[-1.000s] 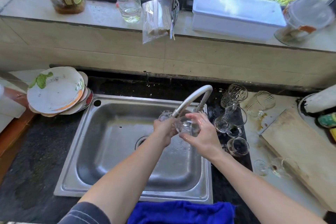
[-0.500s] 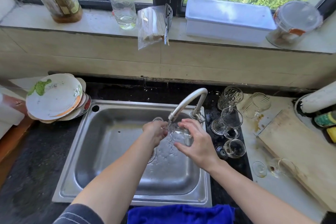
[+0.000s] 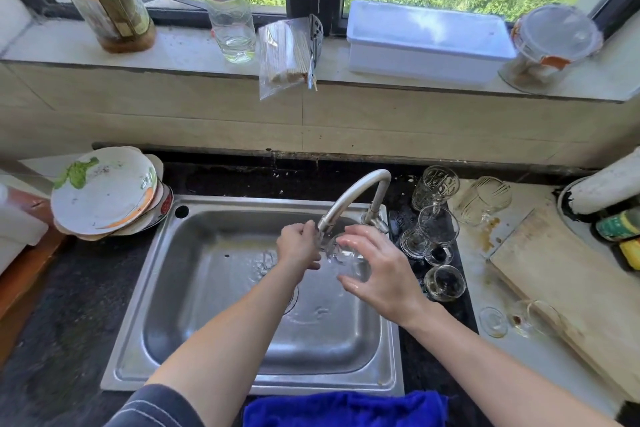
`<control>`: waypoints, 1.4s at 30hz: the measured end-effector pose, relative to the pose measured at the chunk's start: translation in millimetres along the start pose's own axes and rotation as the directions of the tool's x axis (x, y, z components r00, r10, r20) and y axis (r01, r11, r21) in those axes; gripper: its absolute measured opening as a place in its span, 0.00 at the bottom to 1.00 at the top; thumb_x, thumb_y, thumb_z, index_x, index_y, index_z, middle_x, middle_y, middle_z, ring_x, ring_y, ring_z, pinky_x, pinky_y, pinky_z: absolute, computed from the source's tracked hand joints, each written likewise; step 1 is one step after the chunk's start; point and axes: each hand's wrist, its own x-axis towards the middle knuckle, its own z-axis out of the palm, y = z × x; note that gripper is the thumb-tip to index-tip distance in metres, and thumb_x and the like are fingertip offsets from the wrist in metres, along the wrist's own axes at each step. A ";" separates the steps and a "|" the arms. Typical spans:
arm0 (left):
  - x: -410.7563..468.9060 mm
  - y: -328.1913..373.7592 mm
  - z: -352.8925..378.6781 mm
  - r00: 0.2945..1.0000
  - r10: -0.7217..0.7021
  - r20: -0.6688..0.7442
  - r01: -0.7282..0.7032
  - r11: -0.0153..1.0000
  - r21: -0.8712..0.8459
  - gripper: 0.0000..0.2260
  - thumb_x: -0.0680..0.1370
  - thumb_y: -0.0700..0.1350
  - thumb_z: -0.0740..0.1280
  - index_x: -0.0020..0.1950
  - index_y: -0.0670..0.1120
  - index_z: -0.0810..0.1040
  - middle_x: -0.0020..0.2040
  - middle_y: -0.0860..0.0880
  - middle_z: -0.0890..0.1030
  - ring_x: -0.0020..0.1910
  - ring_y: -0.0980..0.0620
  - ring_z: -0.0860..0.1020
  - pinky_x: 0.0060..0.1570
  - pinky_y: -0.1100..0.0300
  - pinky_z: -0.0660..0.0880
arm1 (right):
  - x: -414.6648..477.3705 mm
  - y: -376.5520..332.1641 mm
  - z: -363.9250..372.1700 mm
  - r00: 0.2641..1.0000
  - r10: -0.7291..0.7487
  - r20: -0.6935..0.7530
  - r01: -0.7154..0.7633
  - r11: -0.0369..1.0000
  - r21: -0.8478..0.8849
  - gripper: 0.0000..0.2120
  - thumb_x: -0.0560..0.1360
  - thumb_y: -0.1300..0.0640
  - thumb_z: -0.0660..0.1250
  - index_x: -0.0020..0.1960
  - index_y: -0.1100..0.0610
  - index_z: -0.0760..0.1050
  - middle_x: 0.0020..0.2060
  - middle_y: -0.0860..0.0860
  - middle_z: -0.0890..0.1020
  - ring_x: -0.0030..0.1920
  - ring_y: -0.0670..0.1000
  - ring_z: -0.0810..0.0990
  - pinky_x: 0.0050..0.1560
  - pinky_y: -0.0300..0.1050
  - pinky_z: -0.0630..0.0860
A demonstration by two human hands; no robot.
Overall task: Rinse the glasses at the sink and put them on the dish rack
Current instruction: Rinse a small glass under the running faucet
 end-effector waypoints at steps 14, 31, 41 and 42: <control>-2.6 -3.3 -9.2 0.914 -0.099 0.395 0.319 0.775 -0.545 0.05 0.78 0.31 0.60 0.51 0.37 0.74 0.42 0.41 0.76 0.35 0.48 0.77 0.32 0.62 0.76 | 0.4 3.0 -8.5 0.909 0.409 -0.075 -0.370 0.878 0.303 0.26 0.65 0.55 0.80 0.61 0.50 0.77 0.58 0.42 0.78 0.56 0.40 0.77 0.60 0.41 0.76; -16.5 12.7 -28.6 0.726 0.038 0.687 0.501 0.655 -0.565 0.09 0.75 0.32 0.61 0.53 0.40 0.76 0.46 0.42 0.81 0.27 0.58 0.75 0.24 0.71 0.70 | -5.8 34.5 14.1 0.236 0.714 0.659 -0.668 -0.373 0.644 0.19 0.75 0.47 0.64 0.57 0.61 0.73 0.55 0.63 0.75 0.35 0.58 0.81 0.23 0.41 0.73; -27.2 16.6 -17.7 0.820 0.071 0.567 0.098 0.960 -0.261 0.05 0.77 0.45 0.68 0.46 0.46 0.74 0.34 0.48 0.79 0.24 0.55 0.67 0.20 0.66 0.58 | -18.7 44.0 67.5 0.112 0.594 0.797 -0.734 -0.491 0.469 0.25 0.73 0.40 0.65 0.56 0.62 0.72 0.46 0.61 0.78 0.30 0.54 0.77 0.15 0.36 0.63; -26.8 15.9 -19.2 0.838 0.076 0.540 0.058 0.972 -0.228 0.07 0.75 0.46 0.71 0.44 0.46 0.74 0.31 0.49 0.77 0.25 0.54 0.67 0.20 0.67 0.56 | -20.1 42.4 67.4 0.103 0.583 0.806 -0.787 -0.447 0.425 0.26 0.73 0.39 0.64 0.56 0.62 0.73 0.44 0.61 0.79 0.29 0.53 0.77 0.17 0.35 0.63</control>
